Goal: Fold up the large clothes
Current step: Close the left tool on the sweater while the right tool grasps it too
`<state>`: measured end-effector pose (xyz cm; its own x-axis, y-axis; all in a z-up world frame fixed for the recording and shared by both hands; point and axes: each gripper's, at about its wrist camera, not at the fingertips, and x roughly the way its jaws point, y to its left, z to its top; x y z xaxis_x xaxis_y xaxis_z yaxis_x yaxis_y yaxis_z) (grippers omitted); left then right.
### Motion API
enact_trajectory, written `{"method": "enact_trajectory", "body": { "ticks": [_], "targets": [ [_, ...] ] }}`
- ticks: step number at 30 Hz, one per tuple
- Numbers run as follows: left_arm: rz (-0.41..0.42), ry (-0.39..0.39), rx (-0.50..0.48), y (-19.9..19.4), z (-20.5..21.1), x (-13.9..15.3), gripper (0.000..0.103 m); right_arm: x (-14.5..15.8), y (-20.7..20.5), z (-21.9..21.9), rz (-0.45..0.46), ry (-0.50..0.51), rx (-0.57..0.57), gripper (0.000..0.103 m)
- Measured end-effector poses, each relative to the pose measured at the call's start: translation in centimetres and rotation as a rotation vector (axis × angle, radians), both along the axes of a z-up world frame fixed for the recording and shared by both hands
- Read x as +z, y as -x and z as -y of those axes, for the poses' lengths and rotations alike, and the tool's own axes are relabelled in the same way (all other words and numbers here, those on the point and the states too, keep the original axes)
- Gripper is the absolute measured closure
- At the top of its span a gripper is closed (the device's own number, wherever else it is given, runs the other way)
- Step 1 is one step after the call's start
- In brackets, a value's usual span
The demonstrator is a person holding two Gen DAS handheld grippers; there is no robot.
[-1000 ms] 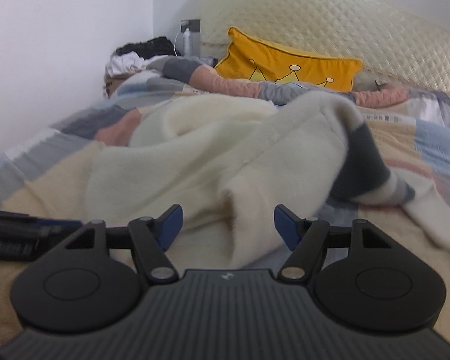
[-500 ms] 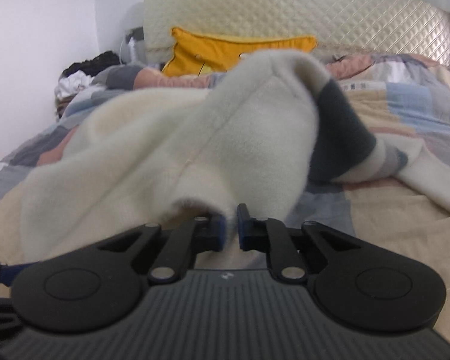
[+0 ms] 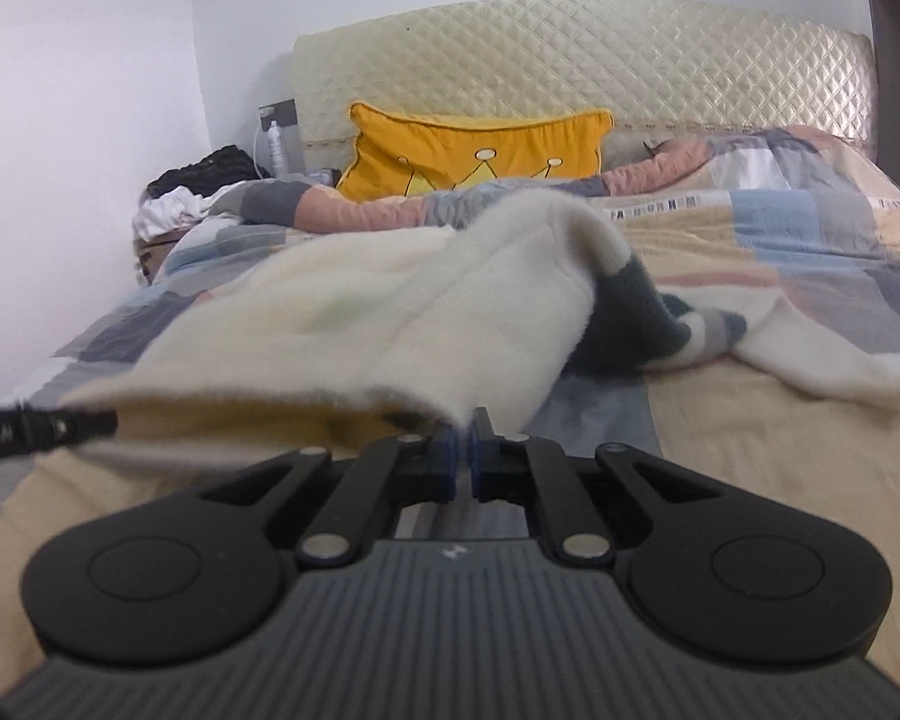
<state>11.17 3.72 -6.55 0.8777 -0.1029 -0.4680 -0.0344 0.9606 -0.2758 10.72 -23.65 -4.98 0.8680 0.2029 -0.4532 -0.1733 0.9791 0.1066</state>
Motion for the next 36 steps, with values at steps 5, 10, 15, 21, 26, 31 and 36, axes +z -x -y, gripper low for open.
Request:
{"method": "enact_trajectory", "body": {
  "ticks": [5, 10, 15, 21, 26, 31, 36],
  "targets": [
    [-0.029, -0.017, -0.019, 3.2, 0.5, 0.4, 0.098, 0.0, 4.0, -0.5, -0.024, 0.071, 0.006, 0.101],
    [-0.169, 0.023, -0.043, 3.2, 1.2, -2.2, 0.100, -2.0, 4.5, -0.1, -0.132, 0.031, 0.021, 0.100],
    [-0.300, 0.128, -0.029, 2.3, 0.1, -5.1, 0.099, -2.2, 3.7, 1.0, -0.160, -0.102, 0.015, 0.097],
    [-0.331, 0.458, 0.095, 1.6, -4.6, -6.6, 0.056, -3.7, 2.5, 1.9, -0.243, -0.248, 0.006, 0.091],
    [-0.355, 0.613, 0.149, 0.4, -6.5, -8.2, 0.053, -4.9, 1.3, 3.2, -0.297, -0.404, -0.039, 0.042],
    [-0.342, 0.757, 0.165, -1.3, -7.1, -9.7, 0.049, -6.4, 0.1, 4.0, -0.345, -0.534, -0.074, 0.042],
    [-0.340, 0.720, 0.155, -3.4, -6.4, -10.9, 0.046, -7.7, -2.1, 4.3, -0.348, -0.614, -0.100, 0.042]
  ]
}}
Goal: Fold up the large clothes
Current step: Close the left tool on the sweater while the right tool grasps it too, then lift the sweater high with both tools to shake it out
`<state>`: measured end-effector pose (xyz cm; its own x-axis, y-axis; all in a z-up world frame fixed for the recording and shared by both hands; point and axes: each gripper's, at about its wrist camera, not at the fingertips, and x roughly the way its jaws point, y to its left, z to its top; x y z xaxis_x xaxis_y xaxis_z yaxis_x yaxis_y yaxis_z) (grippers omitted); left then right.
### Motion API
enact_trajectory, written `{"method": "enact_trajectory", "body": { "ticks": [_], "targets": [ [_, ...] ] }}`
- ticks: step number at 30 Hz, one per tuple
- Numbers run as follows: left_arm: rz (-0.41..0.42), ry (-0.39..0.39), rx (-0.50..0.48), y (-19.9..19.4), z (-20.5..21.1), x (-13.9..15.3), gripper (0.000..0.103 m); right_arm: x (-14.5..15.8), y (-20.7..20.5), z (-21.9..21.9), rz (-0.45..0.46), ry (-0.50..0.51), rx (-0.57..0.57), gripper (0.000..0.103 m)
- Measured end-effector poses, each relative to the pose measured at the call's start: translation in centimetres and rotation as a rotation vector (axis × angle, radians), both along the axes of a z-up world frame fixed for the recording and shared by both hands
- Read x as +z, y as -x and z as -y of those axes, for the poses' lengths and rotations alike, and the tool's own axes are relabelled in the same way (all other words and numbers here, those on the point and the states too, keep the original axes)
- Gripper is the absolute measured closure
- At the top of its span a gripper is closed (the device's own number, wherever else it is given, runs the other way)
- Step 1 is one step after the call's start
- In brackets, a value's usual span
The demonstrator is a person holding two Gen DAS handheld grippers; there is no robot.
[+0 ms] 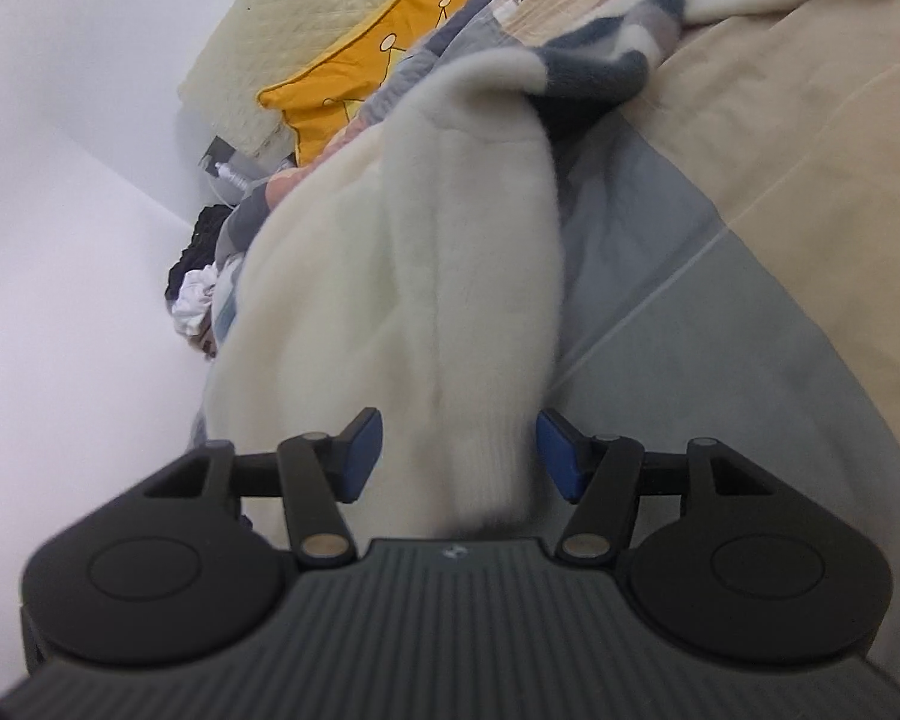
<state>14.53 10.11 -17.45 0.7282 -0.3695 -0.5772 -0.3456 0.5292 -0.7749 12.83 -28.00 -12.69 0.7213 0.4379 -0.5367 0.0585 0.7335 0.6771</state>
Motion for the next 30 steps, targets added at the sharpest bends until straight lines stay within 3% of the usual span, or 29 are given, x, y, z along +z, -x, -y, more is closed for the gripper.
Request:
{"method": "enact_trajectory", "body": {
  "ticks": [3, 4, 8, 10, 14, 18, 26, 30],
  "targets": [
    [-0.001, -0.007, -0.021, -1.3, 0.1, -1.0, 0.049, -1.0, -1.8, -0.8, -0.005, 0.041, 0.037, 0.045],
    [0.003, -0.016, -0.016, -1.6, 0.2, -1.1, 0.056, -1.4, -2.3, -1.1, -0.012, 0.049, 0.055, 0.048],
    [0.026, -0.080, -0.026, -2.4, 0.7, -0.5, 0.081, -1.8, -3.1, -2.4, 0.009, 0.126, 0.084, 0.080],
    [0.067, -0.075, -0.032, -2.4, 0.6, 0.1, 0.090, -1.4, -3.1, -2.3, 0.036, 0.139, 0.080, 0.084],
    [0.201, -0.001, 0.019, -0.6, -0.6, 3.0, 0.092, 0.3, -2.1, -2.5, 0.119, 0.166, 0.078, 0.085],
    [0.301, 0.039, -0.005, 2.6, -0.8, 6.6, 0.093, 4.2, 1.2, -2.3, 0.290, 0.169, 0.087, 0.086],
    [0.476, -0.026, -0.035, 9.5, 0.5, 13.7, 0.093, 11.1, 8.5, -0.7, 0.458, 0.162, 0.106, 0.086],
    [0.564, -0.068, -0.047, 11.8, 0.4, 19.3, 0.093, 16.3, 10.5, 0.2, 0.543, 0.123, 0.105, 0.086]
  ]
}}
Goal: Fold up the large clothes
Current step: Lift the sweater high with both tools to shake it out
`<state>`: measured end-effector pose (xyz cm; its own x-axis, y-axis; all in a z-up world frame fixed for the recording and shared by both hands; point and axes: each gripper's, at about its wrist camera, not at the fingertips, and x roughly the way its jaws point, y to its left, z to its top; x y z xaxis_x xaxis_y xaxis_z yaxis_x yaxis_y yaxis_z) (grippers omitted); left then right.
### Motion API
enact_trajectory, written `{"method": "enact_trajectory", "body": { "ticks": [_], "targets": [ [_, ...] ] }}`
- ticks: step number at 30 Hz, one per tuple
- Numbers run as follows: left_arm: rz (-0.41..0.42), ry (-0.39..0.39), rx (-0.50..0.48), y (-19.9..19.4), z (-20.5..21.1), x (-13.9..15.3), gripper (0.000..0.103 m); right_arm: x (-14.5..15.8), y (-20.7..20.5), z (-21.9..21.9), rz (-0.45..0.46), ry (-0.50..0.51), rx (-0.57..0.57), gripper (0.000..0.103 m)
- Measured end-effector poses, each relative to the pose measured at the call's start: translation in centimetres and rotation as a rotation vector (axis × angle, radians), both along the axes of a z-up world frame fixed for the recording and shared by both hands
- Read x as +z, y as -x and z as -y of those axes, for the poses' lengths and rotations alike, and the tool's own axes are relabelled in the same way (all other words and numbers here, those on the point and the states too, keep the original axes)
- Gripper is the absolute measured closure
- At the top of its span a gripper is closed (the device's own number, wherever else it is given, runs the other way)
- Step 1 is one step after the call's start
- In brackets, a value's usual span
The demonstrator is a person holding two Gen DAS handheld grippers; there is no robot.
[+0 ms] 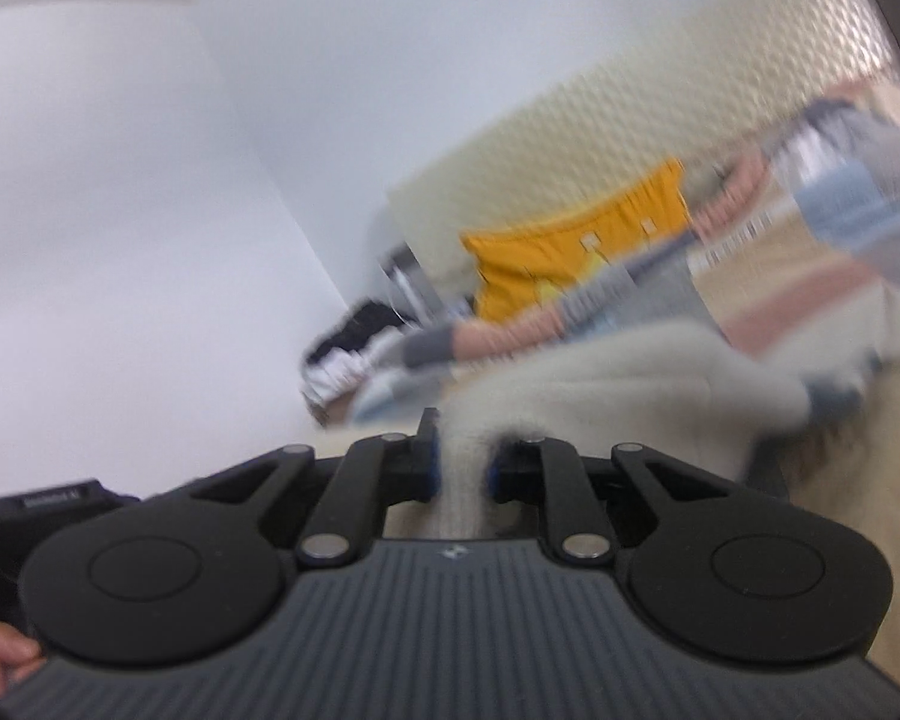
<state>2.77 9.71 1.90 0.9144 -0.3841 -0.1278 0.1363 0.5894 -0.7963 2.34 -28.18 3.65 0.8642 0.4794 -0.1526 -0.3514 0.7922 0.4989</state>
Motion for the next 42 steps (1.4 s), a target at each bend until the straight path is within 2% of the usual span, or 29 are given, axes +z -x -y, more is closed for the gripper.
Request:
{"method": "enact_trajectory", "body": {
  "ticks": [3, 5, 8, 10, 14, 16, 18, 20, 22, 24, 27, 31, 35, 38, 40, 41, 42],
  "targets": [
    [0.090, -0.058, 0.009, 2.0, 0.2, 5.8, 0.093, 4.8, 1.0, 0.0, 0.075, -0.010, 0.019, 0.086],
    [0.116, -0.114, 0.043, 2.7, 0.3, 10.1, 0.093, 8.9, 1.6, -0.3, 0.137, 0.009, 0.028, 0.086],
    [0.160, -0.136, 0.066, 3.2, 0.2, 16.7, 0.093, 15.8, 2.4, -1.4, 0.224, 0.110, 0.018, 0.086],
    [0.202, -0.163, 0.081, 3.5, 0.3, 21.1, 0.093, 20.4, 2.7, -2.1, 0.251, 0.165, 0.017, 0.086],
    [0.294, -0.204, 0.075, 4.4, 0.3, 29.0, 0.093, 28.2, 3.3, -2.0, 0.329, 0.162, 0.008, 0.086],
    [0.331, -0.225, 0.065, 4.4, 0.6, 32.1, 0.092, 31.3, 3.6, -1.7, 0.374, 0.164, -0.010, 0.086],
    [0.336, -0.244, 0.071, 3.7, 0.9, 34.2, 0.092, 33.5, 3.2, -1.4, 0.383, 0.145, -0.035, 0.086],
    [0.320, -0.272, 0.085, 2.2, 1.1, 34.9, 0.092, 34.4, 1.6, -1.4, 0.368, 0.149, -0.045, 0.086],
    [0.282, -0.292, 0.083, -0.1, 1.3, 34.3, 0.092, 33.9, -1.2, -1.6, 0.321, 0.165, -0.052, 0.085],
    [0.230, -0.315, 0.075, -3.0, 1.4, 32.4, 0.092, 32.3, -4.7, -1.6, 0.258, 0.181, -0.063, 0.085],
    [0.166, -0.328, 0.060, -8.1, 1.2, 28.4, 0.092, 28.2, -10.5, -1.1, 0.173, 0.178, -0.054, 0.085],
    [0.064, -0.303, 0.040, -16.4, 0.7, 22.0, 0.091, 22.0, -19.2, -0.6, 0.076, 0.204, -0.053, 0.085],
    [-0.019, -0.323, 0.035, -26.1, 0.8, 14.3, 0.091, 15.8, -29.4, -0.5, -0.007, 0.248, -0.060, 0.085],
    [-0.093, -0.353, 0.045, -34.2, 1.2, 7.6, 0.091, 8.1, -36.3, -1.3, -0.041, 0.269, -0.082, 0.085],
    [-0.160, -0.372, 0.047, -39.6, 1.4, 2.6, 0.092, 4.2, -37.7, -1.8, -0.070, 0.265, -0.096, 0.085],
    [-0.174, -0.379, 0.041, -42.2, 1.4, 0.2, 0.092, 1.5, -40.0, -1.8, -0.093, 0.255, -0.103, 0.085],
    [-0.184, -0.395, 0.037, -44.8, 1.4, -2.2, 0.092, 0.0, -40.3, -2.4, -0.109, 0.250, -0.113, 0.085]
  ]
}}
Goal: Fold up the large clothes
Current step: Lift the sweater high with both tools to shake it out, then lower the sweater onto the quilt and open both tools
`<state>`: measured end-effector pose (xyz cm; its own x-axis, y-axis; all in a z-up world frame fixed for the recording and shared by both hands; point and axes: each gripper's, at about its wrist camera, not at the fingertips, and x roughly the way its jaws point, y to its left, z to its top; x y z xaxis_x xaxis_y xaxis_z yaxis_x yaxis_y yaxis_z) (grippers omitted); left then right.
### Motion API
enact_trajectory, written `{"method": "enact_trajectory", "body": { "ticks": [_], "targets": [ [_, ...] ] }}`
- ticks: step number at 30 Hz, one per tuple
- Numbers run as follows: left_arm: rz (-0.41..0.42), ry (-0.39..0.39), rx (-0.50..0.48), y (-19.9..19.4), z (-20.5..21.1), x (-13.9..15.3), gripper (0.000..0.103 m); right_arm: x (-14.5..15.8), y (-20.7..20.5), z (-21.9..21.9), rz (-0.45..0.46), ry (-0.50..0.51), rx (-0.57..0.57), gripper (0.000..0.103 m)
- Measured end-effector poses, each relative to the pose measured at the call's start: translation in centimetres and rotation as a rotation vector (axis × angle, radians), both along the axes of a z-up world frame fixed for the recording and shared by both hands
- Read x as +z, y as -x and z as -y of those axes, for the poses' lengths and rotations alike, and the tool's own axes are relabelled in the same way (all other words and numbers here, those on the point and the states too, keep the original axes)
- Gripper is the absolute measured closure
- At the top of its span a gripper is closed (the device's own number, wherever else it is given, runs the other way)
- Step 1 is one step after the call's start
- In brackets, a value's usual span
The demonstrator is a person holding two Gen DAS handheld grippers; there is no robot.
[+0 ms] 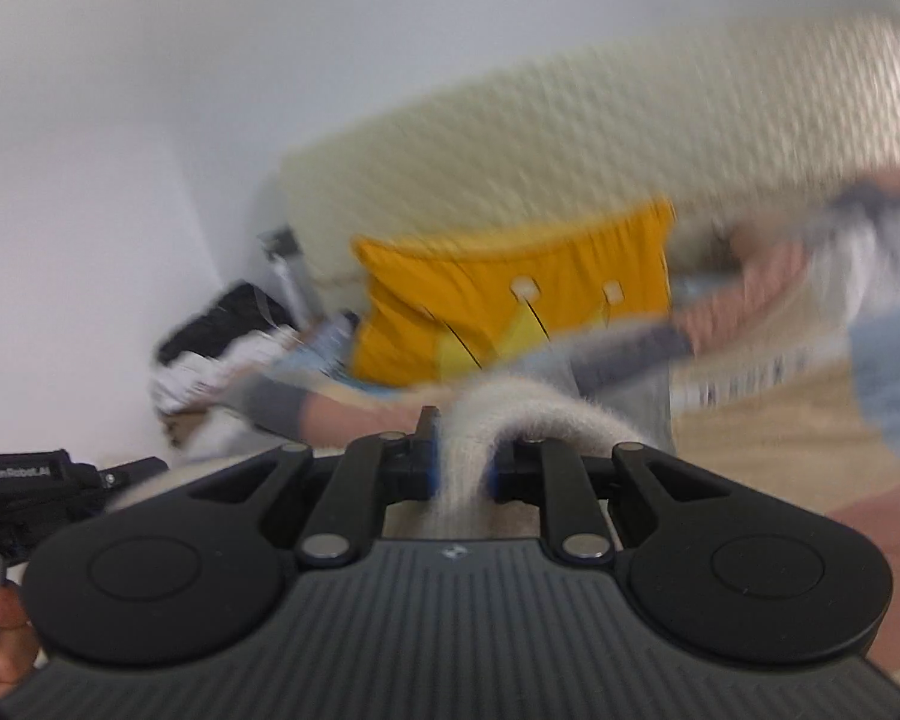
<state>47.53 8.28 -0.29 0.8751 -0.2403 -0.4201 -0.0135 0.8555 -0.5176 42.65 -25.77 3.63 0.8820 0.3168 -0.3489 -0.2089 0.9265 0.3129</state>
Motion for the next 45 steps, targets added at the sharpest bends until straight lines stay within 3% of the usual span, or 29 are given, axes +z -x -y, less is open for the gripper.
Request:
{"method": "enact_trajectory", "body": {
  "ticks": [4, 8, 11, 14, 18, 22, 25, 28, 29, 31, 32, 34, 36, 38, 45],
  "targets": [
    [-0.037, -0.114, -0.013, -6.9, 1.5, -7.9, 0.092, -6.0, -1.7, -0.8, -0.014, -0.014, -0.032, 0.085],
    [-0.141, -0.124, -0.013, -12.4, 1.6, -14.7, 0.092, -11.2, -4.7, -1.7, -0.098, 0.010, -0.041, 0.084],
    [-0.182, -0.090, -0.009, -14.0, 0.9, -17.0, 0.092, -14.1, -6.4, -2.5, -0.156, 0.031, -0.020, 0.084],
    [-0.216, -0.110, -0.013, -14.8, 0.9, -17.8, 0.091, -15.3, -7.0, -3.1, -0.181, 0.052, -0.016, 0.084],
    [-0.225, -0.198, -0.039, -13.9, 2.2, -17.0, 0.091, -16.3, -7.2, -3.8, -0.183, 0.090, -0.014, 0.084],
    [-0.235, -0.261, -0.055, -14.0, 2.9, -16.5, 0.091, -17.7, -7.3, -3.3, -0.171, 0.051, -0.011, 0.084],
    [-0.250, -0.264, -0.075, -13.8, 2.9, -15.5, 0.091, -17.3, -7.5, -3.0, -0.190, 0.040, -0.008, 0.084],
    [-0.279, -0.288, -0.118, -13.6, 3.0, -14.3, 0.078, -16.8, -7.5, -3.0, -0.212, 0.043, -0.015, 0.083],
    [-0.280, -0.277, -0.126, -13.4, 2.9, -13.9, 0.074, -16.5, -7.4, -3.1, -0.221, 0.044, -0.018, 0.081],
    [-0.278, -0.236, -0.129, -12.7, 2.4, -13.1, 0.049, -15.9, -7.0, -3.1, -0.226, 0.056, -0.007, 0.075],
    [-0.273, -0.224, -0.134, -12.2, 2.4, -12.7, 0.046, -15.6, -6.8, -3.1, -0.229, 0.059, -0.005, 0.070],
    [-0.253, -0.221, -0.144, -11.0, 2.5, -11.8, 0.045, -15.0, -6.0, -2.8, -0.234, 0.051, -0.002, 0.061],
    [-0.244, -0.227, -0.148, -9.5, 2.7, -11.0, 0.044, -14.3, -5.0, -2.3, -0.235, 0.033, -0.004, 0.040],
    [-0.232, -0.226, -0.152, -7.8, 2.8, -10.1, 0.044, -13.4, -3.8, -1.9, -0.223, 0.009, 0.007, 0.029],
    [-0.178, -0.226, -0.120, 0.7, 1.9, -5.4, 0.044, -9.4, 3.3, -0.9, -0.147, 0.024, 0.005, 0.028]
  ]
}}
